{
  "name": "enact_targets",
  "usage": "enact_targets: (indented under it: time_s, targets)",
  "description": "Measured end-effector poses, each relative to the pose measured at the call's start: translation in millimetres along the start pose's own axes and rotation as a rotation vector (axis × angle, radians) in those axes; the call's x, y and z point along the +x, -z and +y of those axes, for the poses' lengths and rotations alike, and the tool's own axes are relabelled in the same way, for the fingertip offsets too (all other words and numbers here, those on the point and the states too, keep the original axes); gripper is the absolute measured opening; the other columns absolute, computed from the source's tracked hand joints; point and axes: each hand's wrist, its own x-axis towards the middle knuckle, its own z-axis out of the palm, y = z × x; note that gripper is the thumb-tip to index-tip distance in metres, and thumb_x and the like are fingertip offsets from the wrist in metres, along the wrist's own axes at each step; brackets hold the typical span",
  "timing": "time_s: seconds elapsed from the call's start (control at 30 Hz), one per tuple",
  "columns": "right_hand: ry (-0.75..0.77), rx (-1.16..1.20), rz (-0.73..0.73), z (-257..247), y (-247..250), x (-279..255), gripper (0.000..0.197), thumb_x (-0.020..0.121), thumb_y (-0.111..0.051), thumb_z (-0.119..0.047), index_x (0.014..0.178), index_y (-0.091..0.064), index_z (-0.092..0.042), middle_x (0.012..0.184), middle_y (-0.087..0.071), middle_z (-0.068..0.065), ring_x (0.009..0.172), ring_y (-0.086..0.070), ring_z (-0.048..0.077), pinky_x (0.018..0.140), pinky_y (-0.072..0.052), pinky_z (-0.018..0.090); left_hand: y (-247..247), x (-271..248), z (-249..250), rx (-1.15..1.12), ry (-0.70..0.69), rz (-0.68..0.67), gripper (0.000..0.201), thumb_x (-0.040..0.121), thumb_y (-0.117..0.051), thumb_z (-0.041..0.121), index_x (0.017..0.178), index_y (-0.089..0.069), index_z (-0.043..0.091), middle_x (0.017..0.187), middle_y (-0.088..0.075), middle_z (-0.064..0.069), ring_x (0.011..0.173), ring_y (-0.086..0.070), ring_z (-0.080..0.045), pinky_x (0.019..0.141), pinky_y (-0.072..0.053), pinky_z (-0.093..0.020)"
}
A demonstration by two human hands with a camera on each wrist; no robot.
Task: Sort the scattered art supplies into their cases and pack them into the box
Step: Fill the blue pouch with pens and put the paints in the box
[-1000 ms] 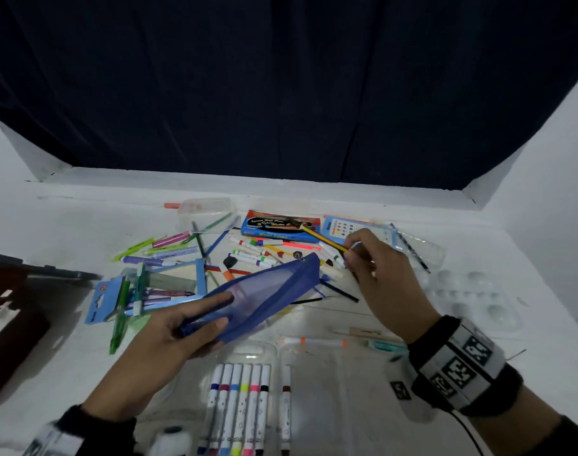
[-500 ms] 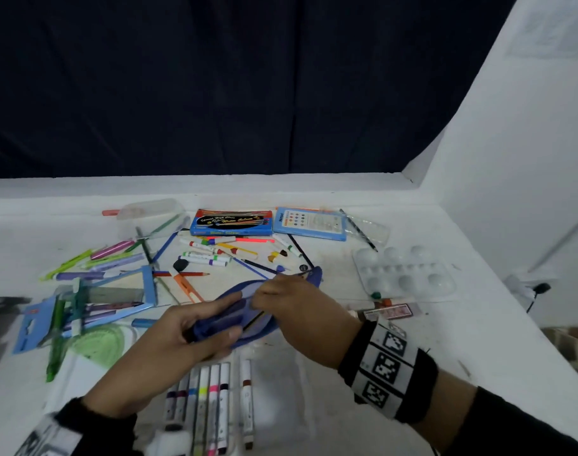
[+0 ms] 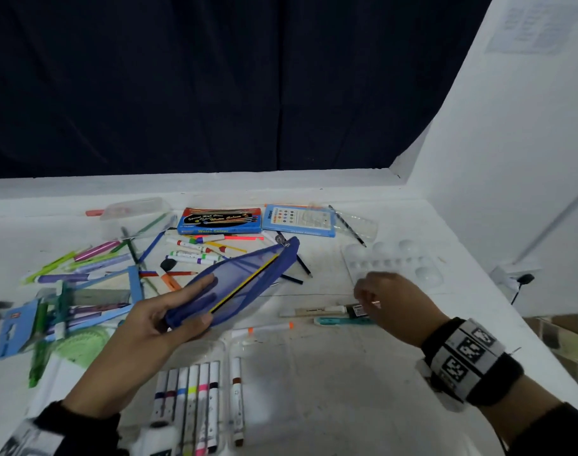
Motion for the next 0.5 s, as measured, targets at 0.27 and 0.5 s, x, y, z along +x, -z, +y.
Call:
enact_targets:
  time_s: [0.27,0.5]
  targets:
    - [-0.007,-0.247,-0.209,14.4,-24.4,-5.9,0.032,0.088,-0.049,-0.007,0.114,-0.063,-0.02,0.119,-0.058,0.0,0.099,-0.058,0.024,0.075,-0.052,0.036,-2.1,-2.9,-1.4,0.064,0.047,-0.012,0.053,0.081,-0.07,0.009,0.13,-0.065,0.03,0.13,-0.065,0.016,0.119,-0.063,-0.008,0.098,-0.055,-0.041]
    - [0.017,-0.212,-0.311,22.5,-19.5,-9.0,0.035,0.092,-0.057,-0.018,0.125,-0.051,-0.023,0.126,-0.047,-0.004,0.112,-0.05,0.019,0.083,-0.046,0.032,-6.0,-3.6,0.3,0.072,0.062,-0.007,0.055,0.077,-0.07,0.012,0.129,-0.066,0.031,0.128,-0.066,0.017,0.116,-0.065,-0.008,0.091,-0.058,-0.033]
